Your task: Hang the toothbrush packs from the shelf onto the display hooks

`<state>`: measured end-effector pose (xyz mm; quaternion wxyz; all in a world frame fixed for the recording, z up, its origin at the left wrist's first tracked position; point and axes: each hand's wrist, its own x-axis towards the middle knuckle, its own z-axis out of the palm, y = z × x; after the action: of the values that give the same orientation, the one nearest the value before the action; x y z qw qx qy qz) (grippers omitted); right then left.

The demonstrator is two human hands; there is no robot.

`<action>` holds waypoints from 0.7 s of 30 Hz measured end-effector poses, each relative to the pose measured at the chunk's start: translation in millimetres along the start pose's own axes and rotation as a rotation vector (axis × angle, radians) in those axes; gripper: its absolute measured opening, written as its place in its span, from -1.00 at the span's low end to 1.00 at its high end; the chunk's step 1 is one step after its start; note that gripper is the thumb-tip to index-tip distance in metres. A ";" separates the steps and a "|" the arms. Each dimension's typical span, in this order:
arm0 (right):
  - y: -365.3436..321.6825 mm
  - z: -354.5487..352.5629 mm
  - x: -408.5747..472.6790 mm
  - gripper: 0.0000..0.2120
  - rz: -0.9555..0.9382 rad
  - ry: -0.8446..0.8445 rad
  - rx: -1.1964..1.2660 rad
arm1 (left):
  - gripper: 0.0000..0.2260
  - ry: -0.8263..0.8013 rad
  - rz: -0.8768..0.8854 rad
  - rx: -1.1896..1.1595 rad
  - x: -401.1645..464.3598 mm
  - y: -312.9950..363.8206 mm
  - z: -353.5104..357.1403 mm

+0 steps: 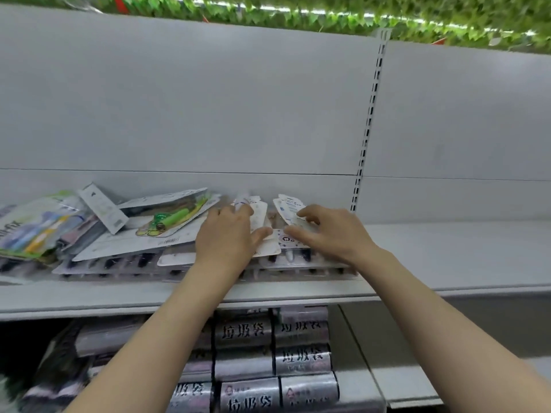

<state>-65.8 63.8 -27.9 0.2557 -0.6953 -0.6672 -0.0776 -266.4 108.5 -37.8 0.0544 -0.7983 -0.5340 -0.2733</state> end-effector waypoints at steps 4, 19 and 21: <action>-0.3 1.8 -0.8 -0.32 -0.040 -0.011 0.006 | -0.49 0.024 -0.001 -0.097 0.8 1.3 3.1; 30.4 2.1 -2.6 -0.83 0.045 0.472 0.214 | -0.52 0.095 0.012 -0.219 6.8 -5.7 11.0; 30.1 2.1 -4.0 -0.81 0.077 0.515 0.264 | -0.50 0.096 0.012 -0.233 8.0 -5.8 11.8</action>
<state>-37.5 61.9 -39.1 0.5078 -0.6381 -0.5578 -0.1543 -264.8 122.0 -45.0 -0.0116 -0.7883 -0.4908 -0.3708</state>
